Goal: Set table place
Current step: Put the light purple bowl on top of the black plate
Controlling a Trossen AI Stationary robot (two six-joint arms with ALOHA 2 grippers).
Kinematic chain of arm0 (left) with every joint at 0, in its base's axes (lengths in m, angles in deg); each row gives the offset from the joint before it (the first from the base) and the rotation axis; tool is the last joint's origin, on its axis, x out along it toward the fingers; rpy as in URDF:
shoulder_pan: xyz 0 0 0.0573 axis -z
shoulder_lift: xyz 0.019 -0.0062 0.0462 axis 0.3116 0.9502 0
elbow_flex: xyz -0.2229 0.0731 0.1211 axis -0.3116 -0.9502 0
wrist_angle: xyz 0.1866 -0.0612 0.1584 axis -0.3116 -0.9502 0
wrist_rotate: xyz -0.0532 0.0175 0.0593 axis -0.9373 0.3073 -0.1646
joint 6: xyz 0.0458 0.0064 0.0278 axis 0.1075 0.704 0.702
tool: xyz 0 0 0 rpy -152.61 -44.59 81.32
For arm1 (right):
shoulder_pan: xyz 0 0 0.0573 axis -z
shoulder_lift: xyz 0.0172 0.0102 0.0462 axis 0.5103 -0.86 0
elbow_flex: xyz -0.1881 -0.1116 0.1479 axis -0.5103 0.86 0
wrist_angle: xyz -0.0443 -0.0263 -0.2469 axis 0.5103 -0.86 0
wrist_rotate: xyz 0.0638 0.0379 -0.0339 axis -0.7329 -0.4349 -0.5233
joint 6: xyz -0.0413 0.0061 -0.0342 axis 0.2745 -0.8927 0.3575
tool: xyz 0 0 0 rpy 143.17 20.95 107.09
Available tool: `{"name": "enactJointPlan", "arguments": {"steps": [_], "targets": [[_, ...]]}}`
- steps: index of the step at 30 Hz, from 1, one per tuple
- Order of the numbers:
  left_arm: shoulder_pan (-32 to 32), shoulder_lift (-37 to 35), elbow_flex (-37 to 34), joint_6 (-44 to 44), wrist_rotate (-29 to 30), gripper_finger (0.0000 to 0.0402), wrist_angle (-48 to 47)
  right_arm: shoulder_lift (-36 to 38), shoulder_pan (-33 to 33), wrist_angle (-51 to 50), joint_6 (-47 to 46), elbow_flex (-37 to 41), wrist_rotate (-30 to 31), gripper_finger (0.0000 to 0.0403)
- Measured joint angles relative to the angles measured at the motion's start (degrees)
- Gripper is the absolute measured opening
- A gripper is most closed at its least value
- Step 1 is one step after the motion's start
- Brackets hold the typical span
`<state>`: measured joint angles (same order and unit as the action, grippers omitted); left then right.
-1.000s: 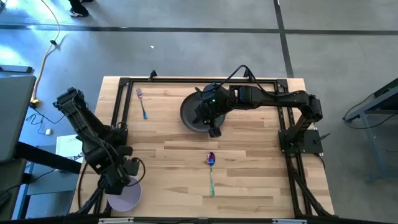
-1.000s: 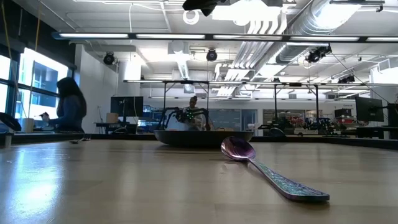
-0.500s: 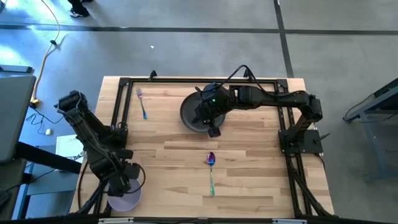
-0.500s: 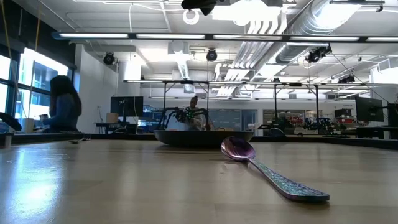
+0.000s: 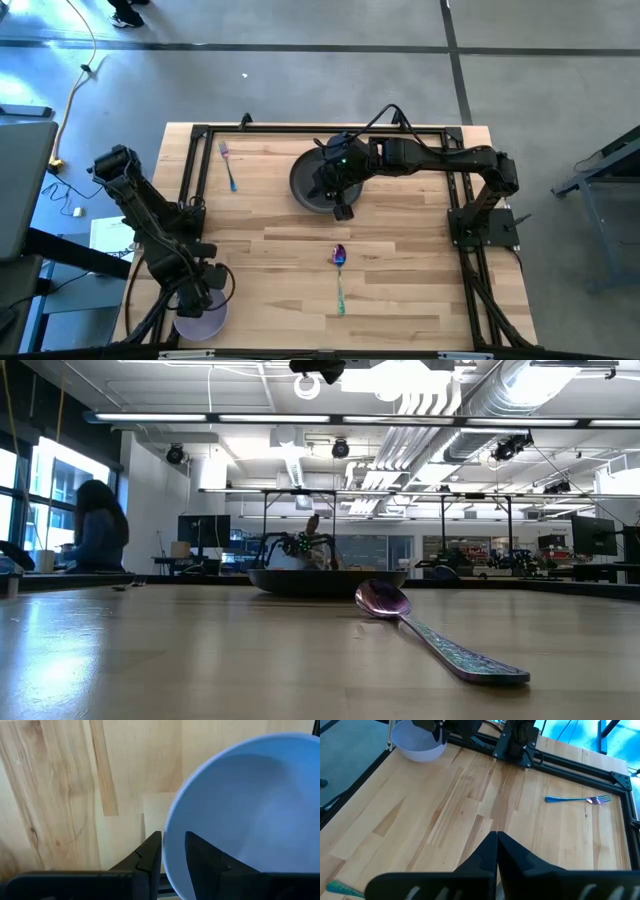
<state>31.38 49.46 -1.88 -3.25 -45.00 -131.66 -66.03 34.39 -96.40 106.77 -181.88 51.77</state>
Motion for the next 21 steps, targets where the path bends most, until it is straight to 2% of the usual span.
{"name": "enactJointPlan", "arguments": {"steps": [16, 21], "targets": [[0.0, 0.0, -3.1, -1.9, -0.5, 0.0076, 2.5, 0.0, 0.0, -0.1, 0.0, 0.0, 0.0, 0.0000], [0.0, 0.0, -3.2, -1.9, 1.0, 0.0076, 3.1, 0.0, 0.0, -0.1, 0.0, 0.0, 0.0, 0.0000]]}}
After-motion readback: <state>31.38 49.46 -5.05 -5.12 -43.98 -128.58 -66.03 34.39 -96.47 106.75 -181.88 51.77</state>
